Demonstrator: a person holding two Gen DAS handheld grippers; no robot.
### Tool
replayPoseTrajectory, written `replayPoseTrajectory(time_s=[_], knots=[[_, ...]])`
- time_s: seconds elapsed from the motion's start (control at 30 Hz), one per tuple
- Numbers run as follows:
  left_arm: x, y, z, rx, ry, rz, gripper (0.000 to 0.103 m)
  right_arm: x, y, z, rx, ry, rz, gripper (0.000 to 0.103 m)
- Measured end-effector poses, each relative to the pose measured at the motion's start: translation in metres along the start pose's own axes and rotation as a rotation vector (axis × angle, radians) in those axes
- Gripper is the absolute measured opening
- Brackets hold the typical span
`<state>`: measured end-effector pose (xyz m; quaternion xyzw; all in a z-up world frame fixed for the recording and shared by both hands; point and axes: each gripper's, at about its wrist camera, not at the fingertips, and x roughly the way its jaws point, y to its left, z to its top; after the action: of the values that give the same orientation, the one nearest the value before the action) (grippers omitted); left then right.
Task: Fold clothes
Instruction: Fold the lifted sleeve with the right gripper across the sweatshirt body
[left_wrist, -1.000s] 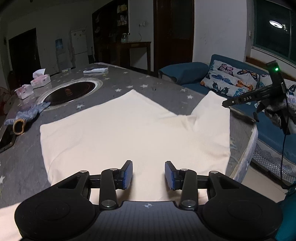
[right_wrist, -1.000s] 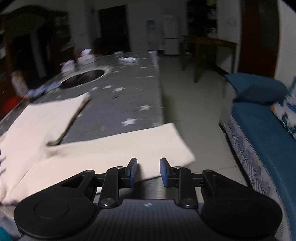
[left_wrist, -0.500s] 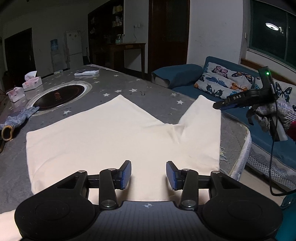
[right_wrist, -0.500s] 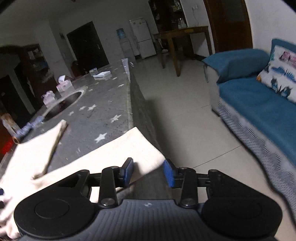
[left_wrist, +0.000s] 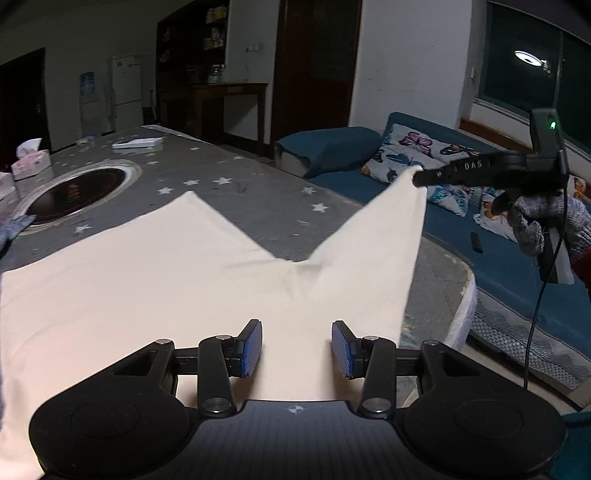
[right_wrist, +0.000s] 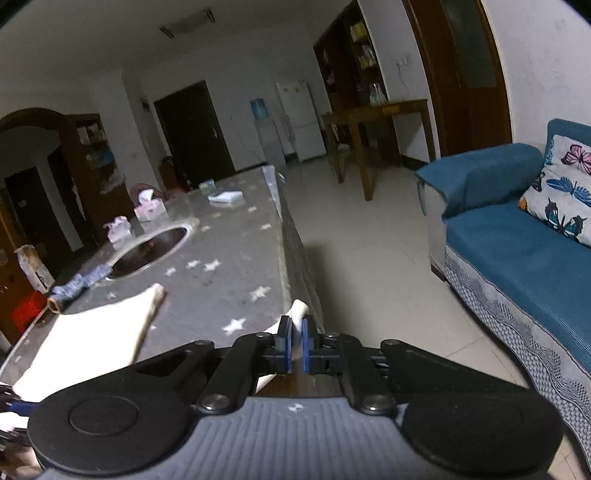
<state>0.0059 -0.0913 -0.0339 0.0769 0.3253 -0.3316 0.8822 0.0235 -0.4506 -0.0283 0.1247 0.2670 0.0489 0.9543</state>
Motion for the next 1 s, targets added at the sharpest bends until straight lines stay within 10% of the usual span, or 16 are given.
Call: replayPoseTrajectory(time_s=[0.37, 1.0], knots=[[0.005, -0.005, 0.001, -0.005, -0.019, -0.049, 0.049, -0.024, 0.048, 0.028, -0.117, -0.052, 0.101, 0.005], [-0.115, 0.06, -0.074, -0.222, -0.116, 0.239, 0.055, 0.001, 0.273, 0.019, -0.564, 0.078, 0.594, 0.005]])
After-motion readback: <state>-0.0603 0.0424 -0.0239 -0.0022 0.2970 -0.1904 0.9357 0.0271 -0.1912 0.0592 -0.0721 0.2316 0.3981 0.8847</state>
